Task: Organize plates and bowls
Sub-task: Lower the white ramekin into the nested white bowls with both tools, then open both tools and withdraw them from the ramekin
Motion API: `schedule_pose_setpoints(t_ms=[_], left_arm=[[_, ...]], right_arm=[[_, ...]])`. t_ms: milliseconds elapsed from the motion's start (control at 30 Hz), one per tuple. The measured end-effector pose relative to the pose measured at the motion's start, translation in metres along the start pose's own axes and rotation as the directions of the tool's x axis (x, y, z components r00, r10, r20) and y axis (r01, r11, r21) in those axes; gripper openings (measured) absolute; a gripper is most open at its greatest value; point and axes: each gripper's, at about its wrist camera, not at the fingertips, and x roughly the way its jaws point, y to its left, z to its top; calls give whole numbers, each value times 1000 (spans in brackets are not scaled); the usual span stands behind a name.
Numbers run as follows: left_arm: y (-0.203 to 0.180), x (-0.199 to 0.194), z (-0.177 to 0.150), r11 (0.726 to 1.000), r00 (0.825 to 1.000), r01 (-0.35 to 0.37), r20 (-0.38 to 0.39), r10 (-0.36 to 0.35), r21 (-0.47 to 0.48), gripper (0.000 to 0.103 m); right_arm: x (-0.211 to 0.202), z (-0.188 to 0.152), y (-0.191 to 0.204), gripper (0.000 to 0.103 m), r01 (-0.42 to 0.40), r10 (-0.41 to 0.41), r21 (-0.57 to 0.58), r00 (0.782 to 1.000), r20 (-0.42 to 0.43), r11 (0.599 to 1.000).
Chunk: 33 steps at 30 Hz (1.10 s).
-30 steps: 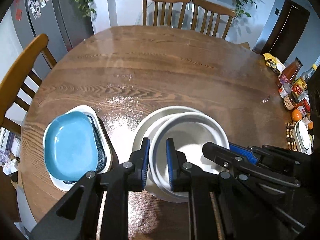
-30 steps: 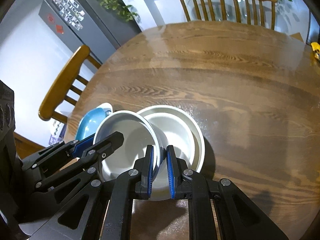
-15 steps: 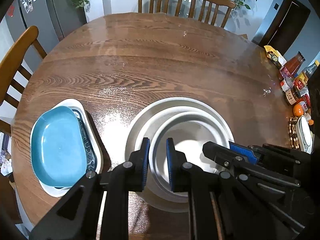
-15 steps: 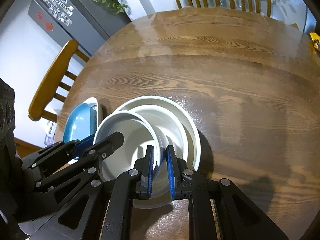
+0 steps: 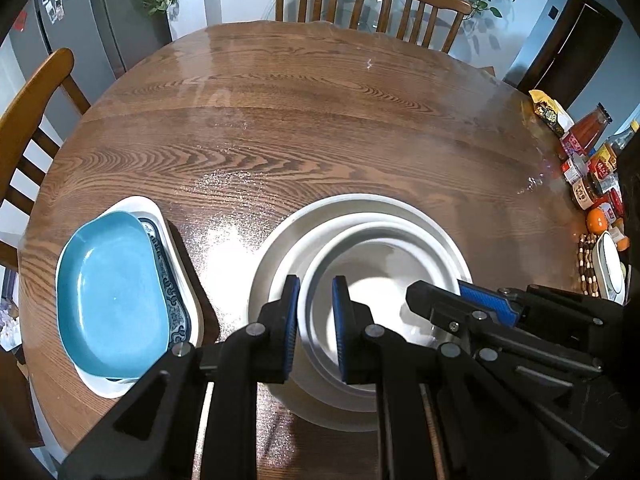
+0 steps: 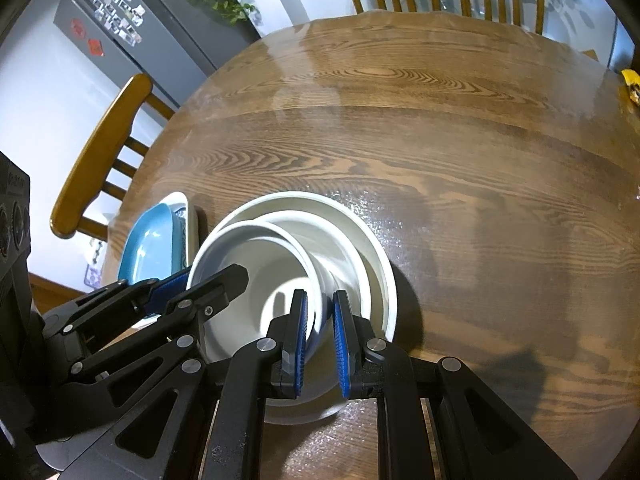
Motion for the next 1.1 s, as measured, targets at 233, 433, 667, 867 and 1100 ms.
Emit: schedule_pose_setpoints(t_ms=[233,433,667,867,1100], left_arm=[[1,1,1,1000,1000,3,-9,-3,-14,13],[1,0,1,1000,1000,-10,2,10,-7,14],[1,-8,3,1000,999,-29,42,28,6,14],[0,-15,4,999,996,-44,72,43,13,16],[2,-23,3,998,993,-70,101,69,10,16]], right_arm=[[-1,1,0,15,-1,1,1,1000,1,1000],[-6,1,3,15,-1,1,-8,1000,21,1000],[-9,0,5,15,2,-2,-17,1000,27,1000],[-9,0,6,15,6,-5,-18,1000,29,1000],[-16,-2,5,15,5,-4,-16,999,48,1000]])
